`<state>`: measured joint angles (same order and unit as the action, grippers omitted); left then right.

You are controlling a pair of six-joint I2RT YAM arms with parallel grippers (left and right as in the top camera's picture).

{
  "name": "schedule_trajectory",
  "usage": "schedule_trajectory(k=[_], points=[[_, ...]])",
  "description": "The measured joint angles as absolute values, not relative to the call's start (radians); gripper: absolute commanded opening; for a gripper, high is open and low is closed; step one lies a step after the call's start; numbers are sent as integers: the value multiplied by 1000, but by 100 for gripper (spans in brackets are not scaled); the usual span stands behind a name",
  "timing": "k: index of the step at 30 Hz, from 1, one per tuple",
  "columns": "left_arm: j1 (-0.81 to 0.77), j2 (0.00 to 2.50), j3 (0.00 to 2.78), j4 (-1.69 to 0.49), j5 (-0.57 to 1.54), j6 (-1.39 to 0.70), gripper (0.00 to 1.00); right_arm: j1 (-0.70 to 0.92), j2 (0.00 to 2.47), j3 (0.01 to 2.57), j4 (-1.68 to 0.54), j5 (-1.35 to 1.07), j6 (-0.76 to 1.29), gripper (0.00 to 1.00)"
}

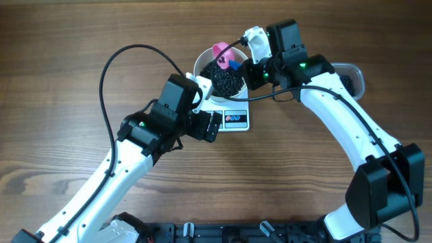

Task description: Scoop item into bowl and weigh 150g on scale

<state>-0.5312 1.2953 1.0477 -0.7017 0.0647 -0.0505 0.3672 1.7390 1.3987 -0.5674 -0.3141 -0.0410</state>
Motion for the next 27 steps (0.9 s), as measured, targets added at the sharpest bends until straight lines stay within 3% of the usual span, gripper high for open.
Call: schedule_trajectory(k=[27], points=[[-531,1295,1048,-702,65,-51,100,364,1679,1399,-567,-314,-38,4]])
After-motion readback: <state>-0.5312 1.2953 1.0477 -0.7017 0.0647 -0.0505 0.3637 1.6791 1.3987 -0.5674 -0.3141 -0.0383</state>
